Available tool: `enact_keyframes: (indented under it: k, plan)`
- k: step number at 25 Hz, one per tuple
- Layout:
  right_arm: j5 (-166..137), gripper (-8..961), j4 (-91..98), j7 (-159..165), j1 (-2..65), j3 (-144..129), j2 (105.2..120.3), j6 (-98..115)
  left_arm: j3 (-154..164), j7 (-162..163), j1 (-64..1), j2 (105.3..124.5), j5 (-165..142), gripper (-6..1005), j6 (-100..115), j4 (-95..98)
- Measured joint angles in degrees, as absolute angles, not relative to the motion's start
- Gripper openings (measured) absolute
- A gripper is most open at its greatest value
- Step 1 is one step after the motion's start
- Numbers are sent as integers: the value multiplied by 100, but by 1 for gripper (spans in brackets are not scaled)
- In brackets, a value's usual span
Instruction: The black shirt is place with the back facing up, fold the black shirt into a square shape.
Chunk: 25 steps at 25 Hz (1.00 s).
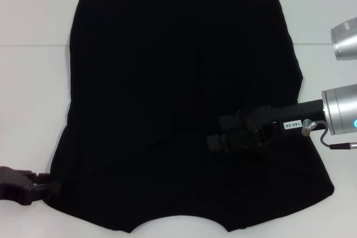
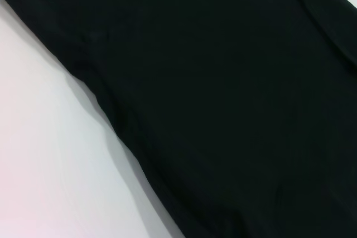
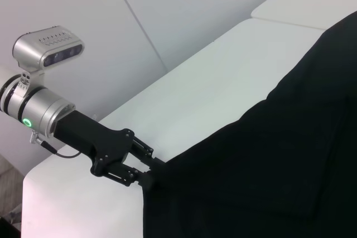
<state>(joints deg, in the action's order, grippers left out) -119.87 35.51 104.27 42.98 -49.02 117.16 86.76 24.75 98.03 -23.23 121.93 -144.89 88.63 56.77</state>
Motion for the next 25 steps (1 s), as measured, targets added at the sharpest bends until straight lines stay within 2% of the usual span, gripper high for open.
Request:
enact_keyframes:
  k: [3,14,18,25]
  plan:
    - [-11988,939,3551,10439,4290,-4895,11710,8676,2478,9804,-2331,12192,-14489,467,8879,5681]
    - [-12016,938,3557,10686,4183,-4897,11635,8745,2448,9857,-2335,12182,-14484,21,9015,5841]
    - [-12121,939,3563,11158,4076,-4934,11475,8802,2432,9860,-2306,12177,-14449,21,9157,5929]
    - [-12605,940,3563,12541,3777,-4893,10898,8910,2419,9855,-2319,12203,-14423,22,9220,6043]
